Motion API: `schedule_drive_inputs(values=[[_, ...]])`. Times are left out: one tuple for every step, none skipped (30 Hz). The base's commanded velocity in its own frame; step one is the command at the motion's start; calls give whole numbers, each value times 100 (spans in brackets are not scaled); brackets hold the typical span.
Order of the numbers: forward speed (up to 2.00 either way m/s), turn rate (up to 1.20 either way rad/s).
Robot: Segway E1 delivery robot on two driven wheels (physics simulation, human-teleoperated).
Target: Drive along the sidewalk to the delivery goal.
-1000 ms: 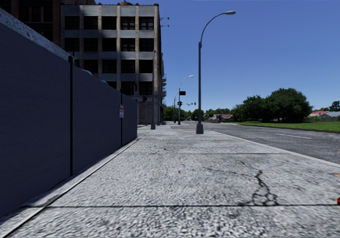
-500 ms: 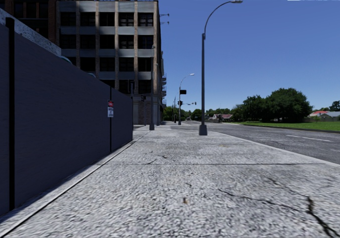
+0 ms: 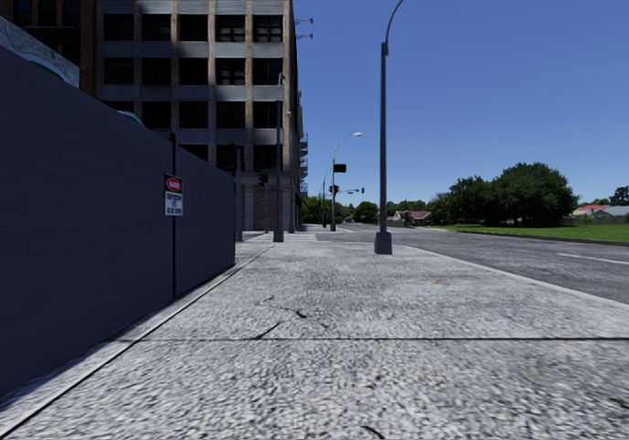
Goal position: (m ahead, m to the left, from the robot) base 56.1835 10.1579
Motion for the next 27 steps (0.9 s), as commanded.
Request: schedule_drive_inputs(values=[[200,0],[200,0],[200,0],[200,0],[200,0],[200,0],[200,0],[200,0],[200,0],[200,0],[200,0],[200,0],[200,0],[200,0],[200,0],[200,0],[200,0],[200,0],[200,0],[200,0],[200,0],[200,0],[200,0],[200,0],[200,0],[200,0],[200,0]])
